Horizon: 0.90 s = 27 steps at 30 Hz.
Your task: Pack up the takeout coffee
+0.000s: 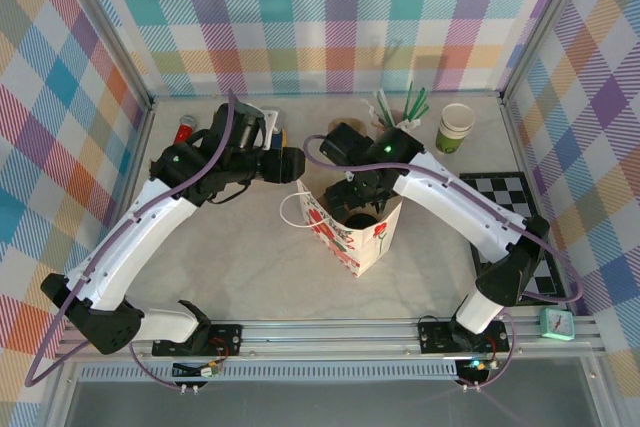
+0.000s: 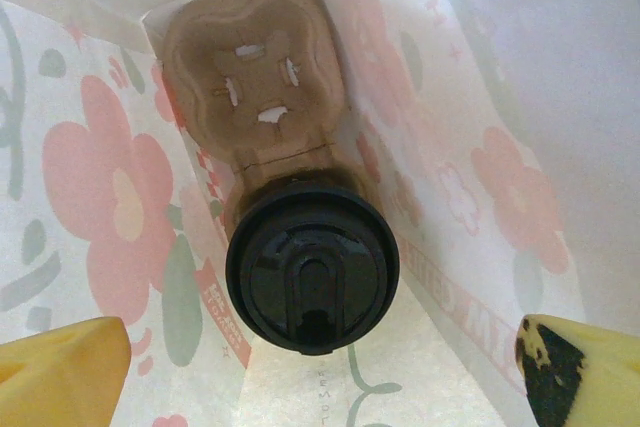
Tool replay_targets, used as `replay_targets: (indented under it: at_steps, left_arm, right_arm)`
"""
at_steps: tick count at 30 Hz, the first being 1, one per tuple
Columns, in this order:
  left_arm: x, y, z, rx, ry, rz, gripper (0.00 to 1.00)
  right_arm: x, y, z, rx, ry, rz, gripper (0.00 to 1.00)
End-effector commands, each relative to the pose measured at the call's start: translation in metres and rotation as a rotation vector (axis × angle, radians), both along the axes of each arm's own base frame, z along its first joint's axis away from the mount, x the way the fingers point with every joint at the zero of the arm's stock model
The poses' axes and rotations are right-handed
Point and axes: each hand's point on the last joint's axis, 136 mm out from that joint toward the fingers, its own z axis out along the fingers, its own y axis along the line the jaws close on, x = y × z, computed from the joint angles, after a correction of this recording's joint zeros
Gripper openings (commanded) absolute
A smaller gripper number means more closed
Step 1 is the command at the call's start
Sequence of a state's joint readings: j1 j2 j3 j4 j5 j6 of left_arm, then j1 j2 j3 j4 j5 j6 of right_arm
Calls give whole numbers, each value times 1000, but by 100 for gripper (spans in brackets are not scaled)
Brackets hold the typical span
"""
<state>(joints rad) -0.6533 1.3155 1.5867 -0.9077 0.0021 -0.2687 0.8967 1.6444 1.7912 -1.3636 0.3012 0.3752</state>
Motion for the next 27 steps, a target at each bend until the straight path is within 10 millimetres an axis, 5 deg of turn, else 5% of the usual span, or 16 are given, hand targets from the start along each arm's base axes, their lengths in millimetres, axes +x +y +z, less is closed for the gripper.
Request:
replay_targets:
  at_steps: [1, 27]
  left_arm:
    - [-7, 0, 23, -39, -53, -12, 71]
    - [-6, 4, 25, -33, -69, -1, 71]
  right_arm:
    - [-4, -6, 18, 5, -30, 23, 99]
    - [-9, -9, 47, 68, -66, 27, 99]
